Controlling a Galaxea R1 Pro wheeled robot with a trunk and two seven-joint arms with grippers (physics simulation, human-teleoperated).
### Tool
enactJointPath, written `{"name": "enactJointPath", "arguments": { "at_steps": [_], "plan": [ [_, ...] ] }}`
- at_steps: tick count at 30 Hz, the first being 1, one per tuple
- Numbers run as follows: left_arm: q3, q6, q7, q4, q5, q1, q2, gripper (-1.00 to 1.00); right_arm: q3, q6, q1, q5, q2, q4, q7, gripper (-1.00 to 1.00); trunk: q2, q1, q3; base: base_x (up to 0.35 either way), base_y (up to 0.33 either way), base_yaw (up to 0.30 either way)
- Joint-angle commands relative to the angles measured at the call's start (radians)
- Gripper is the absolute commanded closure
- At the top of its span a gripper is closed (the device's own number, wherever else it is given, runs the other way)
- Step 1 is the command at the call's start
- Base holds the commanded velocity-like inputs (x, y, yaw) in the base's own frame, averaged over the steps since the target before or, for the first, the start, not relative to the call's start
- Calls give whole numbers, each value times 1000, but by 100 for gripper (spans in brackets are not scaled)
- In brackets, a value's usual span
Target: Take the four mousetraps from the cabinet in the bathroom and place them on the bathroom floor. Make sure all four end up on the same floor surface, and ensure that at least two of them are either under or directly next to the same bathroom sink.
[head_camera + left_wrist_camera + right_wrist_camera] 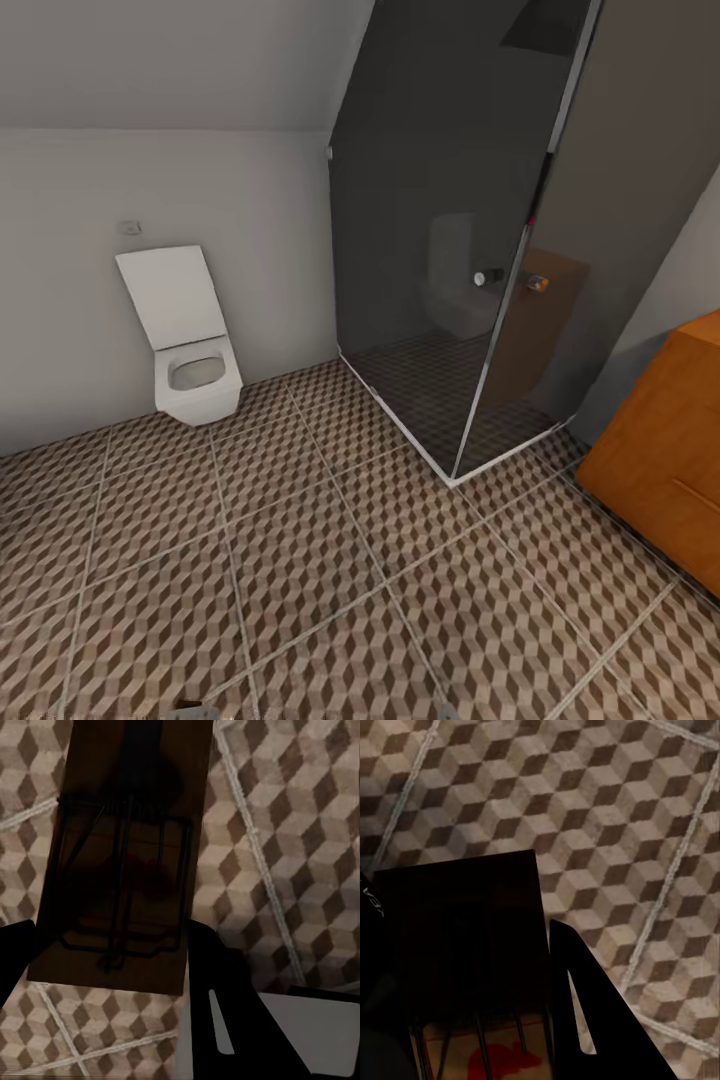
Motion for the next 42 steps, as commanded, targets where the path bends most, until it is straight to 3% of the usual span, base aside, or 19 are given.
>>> {"name": "enactJointPath", "arguments": {
  "at_steps": [1, 42],
  "plan": [
    [-8, -7, 6, -4, 8, -2, 1, 100, 6, -4, -1, -14, 0, 2, 5, 100, -1, 0, -2, 0, 0, 238],
    [-8, -7, 6, -8, 8, -2, 1, 100, 4, -4, -1, -13, 0, 2, 5, 100, -1, 0, -45, 0, 0, 233]
  ]
}}
